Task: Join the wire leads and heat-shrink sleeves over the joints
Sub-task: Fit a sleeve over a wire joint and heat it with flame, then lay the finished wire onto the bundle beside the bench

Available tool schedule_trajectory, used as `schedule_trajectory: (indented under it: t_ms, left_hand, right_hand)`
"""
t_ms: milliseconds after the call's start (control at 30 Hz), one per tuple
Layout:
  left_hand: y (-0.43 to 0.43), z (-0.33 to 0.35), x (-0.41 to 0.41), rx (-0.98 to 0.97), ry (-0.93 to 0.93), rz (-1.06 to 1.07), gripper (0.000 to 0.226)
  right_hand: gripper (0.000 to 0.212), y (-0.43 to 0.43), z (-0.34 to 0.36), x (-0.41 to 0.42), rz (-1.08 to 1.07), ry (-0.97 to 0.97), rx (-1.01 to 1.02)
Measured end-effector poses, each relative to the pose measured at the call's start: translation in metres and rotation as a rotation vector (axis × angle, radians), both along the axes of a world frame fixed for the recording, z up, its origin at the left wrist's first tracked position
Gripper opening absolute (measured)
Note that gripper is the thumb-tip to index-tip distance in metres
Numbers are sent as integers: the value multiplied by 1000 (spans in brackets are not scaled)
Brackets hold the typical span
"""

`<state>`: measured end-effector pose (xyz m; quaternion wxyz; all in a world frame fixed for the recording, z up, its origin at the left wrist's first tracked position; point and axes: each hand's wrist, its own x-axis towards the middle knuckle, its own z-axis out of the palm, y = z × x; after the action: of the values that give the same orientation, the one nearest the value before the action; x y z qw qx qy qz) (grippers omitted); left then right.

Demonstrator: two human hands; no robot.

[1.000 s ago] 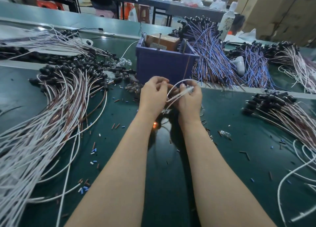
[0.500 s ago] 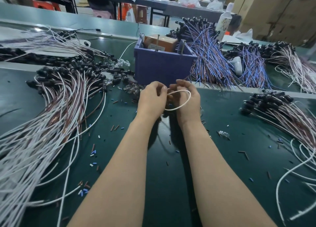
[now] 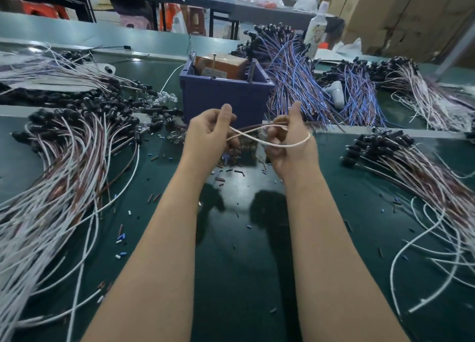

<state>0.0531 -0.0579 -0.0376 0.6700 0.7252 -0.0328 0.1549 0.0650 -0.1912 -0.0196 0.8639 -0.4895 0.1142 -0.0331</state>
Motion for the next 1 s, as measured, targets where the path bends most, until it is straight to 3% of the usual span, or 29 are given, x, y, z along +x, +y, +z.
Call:
schedule_trajectory:
  t_ms: [100,167,300,433,533,667,767,900,1000]
  left_hand:
    - [-22,20,-5,-102,-5,-78,26]
    - [-41,33,-5,-70,-10,-126,25]
    - [-99,53,0,258,-112,-314,20]
    - [-191,65,3,572,-209,-464,19]
    - [-262,61,5,793,-263,-439,22]
    - [-309,30,13,1046,-246,-371,34]
    - [-320,8,20,1031,-177,-259,37]
    - [-321,-10,23,837,-90,-142,49]
    - [-314,-14,21,697,-131,-25,46]
  right_hand:
    - [64,-39,18,-13,101,7,232]
    - [70,-72,25,-25,115,-39,308]
    - [57,-149,35,-58,-290,-191,544]
    - [43,-205,31,-92,-647,-339,606]
    - [33,-229,20,-97,-730,-218,549]
    - [31,-246,-2,-79,-631,-5,576]
    - [25,-246,-16,-60,-532,36,592]
    - [18,-242,-24,-45,-590,60,557]
    - [20,-237,-20,-43,-622,59,536]
